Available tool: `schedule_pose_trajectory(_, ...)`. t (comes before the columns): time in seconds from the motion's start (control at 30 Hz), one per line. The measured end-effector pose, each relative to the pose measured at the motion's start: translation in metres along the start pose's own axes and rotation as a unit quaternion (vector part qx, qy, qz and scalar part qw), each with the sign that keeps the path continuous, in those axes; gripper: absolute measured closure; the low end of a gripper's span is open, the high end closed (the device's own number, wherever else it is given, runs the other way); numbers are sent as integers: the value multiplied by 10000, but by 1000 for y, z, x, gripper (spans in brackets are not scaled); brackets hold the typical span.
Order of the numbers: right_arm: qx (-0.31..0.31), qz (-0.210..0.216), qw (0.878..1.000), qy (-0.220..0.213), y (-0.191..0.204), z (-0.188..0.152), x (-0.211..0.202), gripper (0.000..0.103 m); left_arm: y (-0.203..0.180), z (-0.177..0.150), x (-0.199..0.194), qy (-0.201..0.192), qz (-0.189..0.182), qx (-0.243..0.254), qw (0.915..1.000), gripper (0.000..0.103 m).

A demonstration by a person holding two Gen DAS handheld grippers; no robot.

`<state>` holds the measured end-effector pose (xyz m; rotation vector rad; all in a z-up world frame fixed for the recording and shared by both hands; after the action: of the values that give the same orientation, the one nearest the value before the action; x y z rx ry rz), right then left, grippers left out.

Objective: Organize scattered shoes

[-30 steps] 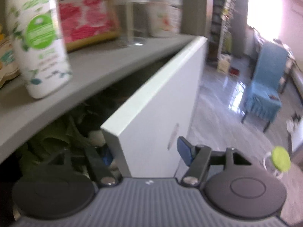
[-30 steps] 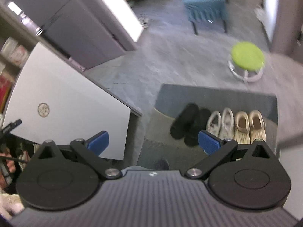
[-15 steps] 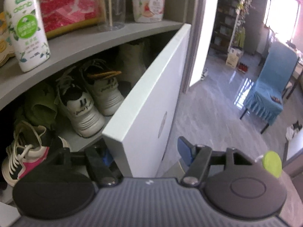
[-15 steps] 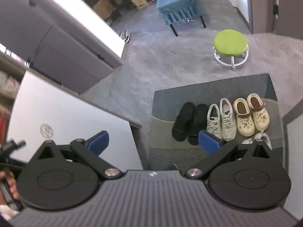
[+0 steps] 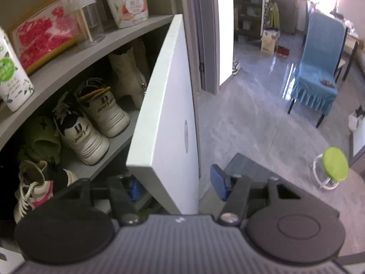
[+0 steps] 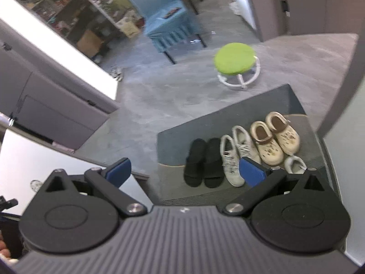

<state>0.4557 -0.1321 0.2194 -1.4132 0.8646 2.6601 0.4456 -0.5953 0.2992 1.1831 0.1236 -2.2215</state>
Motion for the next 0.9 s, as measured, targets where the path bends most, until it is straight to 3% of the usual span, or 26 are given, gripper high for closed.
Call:
schedule_pose_trajectory(0.17,162,-121,9997,-114,-26,-3,-11,0,-19,3,-5,146,-83,-4,9999,68)
schedule_pose_trajectory(0.37,152,-226,9996,-55,-46,-6,-15,0,-65,8,-12,85,-130,454,9988,67)
schedule_pose_trajectory(0.6,304,-346,9988,-154,-69,-5,-26,0,-121,23,-8,302,-65,406,9987,68)
schedule_pose_trajectory(0.9,781,-603,9944,-372,-115,-8,-52,0,-148,39,8,505,-21,154,9986,73)
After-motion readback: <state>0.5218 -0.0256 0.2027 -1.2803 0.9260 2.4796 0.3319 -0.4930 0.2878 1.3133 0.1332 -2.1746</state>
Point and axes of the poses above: each gripper's, at about its wrist camera, not at the fingertips, and x roughly the way its jaws point, y to its left, z to its top, the point moved 10 cm from there along x, roughly the way its jaws point, and after that the axes turned 2 degrees about -y, right-handed, at the moved point
